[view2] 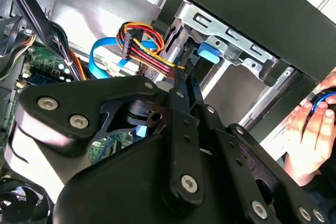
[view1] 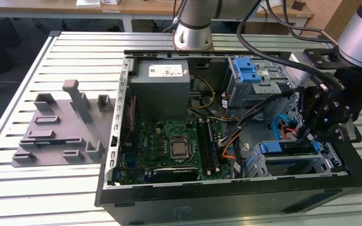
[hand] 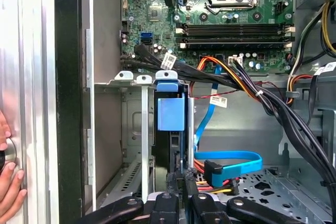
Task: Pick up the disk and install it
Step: 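Insert the first disk wire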
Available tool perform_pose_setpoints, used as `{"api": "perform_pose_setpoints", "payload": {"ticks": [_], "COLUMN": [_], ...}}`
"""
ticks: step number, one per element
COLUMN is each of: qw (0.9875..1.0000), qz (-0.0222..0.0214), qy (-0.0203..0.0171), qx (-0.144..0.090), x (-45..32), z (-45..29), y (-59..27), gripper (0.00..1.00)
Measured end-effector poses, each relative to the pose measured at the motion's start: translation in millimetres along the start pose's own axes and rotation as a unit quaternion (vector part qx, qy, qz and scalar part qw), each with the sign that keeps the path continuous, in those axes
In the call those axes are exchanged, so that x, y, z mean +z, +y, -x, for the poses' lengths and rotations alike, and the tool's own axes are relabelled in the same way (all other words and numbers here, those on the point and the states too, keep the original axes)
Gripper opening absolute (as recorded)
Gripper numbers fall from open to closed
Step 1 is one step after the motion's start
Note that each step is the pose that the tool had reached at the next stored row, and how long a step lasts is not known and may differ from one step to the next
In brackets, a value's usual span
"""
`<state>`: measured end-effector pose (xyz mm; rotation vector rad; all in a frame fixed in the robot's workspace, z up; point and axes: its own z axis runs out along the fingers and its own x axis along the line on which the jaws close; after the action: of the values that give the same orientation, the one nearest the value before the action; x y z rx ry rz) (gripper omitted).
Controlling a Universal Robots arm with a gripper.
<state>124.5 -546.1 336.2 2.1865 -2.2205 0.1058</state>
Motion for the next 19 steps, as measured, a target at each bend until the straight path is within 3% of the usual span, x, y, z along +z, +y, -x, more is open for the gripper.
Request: {"api": "perform_pose_setpoints", "payload": {"ticks": [19], "qw": [1.0], "qz": [0.0], "qy": [-0.0012], "qx": [-0.001], "x": [2.2], "z": [0.4], "y": [0.1], "gripper": [0.16]}}
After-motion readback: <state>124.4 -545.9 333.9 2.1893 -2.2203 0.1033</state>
